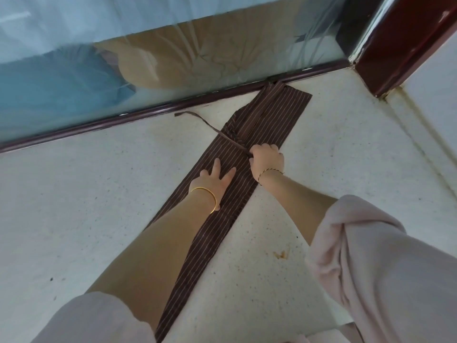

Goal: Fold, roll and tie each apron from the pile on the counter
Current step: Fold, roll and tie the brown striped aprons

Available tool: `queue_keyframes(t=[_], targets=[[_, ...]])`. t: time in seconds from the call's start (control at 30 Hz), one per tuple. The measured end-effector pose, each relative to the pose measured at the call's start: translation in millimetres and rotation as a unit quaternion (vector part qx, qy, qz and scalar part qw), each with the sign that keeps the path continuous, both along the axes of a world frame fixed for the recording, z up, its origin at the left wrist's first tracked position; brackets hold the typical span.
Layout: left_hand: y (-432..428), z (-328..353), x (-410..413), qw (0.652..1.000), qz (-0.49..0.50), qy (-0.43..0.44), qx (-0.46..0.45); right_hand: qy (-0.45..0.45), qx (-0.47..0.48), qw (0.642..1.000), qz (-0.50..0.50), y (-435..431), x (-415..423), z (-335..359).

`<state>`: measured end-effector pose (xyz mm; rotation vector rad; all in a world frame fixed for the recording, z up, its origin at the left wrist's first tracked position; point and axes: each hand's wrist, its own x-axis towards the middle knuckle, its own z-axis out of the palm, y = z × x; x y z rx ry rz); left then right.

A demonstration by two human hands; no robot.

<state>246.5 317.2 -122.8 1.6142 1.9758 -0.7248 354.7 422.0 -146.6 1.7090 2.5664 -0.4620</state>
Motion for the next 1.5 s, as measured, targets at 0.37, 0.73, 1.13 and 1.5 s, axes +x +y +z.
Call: queue_keyframes(t=[0.37, 0.73, 1.13, 1.5], targets=[[8.7, 0.5, -3.3, 1.0, -0.012, -0.001, -0.024, 0.58, -0.125, 0.547, -0.591, -9.0, 75.7, 19.0], [2.3, -5.2, 56.1, 0.989, 0.087, -0.092, 0.071, 0.484, -0.06, 0.708, -0.511, -56.5, 126.7, 13.9], [-121.3, 6.0, 116.3, 0.959, -0.124, -0.221, 0.13, 0.029, -0.054, 0.987, 0.146, -130.9, 138.8, -0.3], [-233.4, -19.2, 156.0, 0.926, -0.352, -0.045, 0.127, -0.033, -0.059, 0.977, 0.203, -162.0, 169.4, 0.4]])
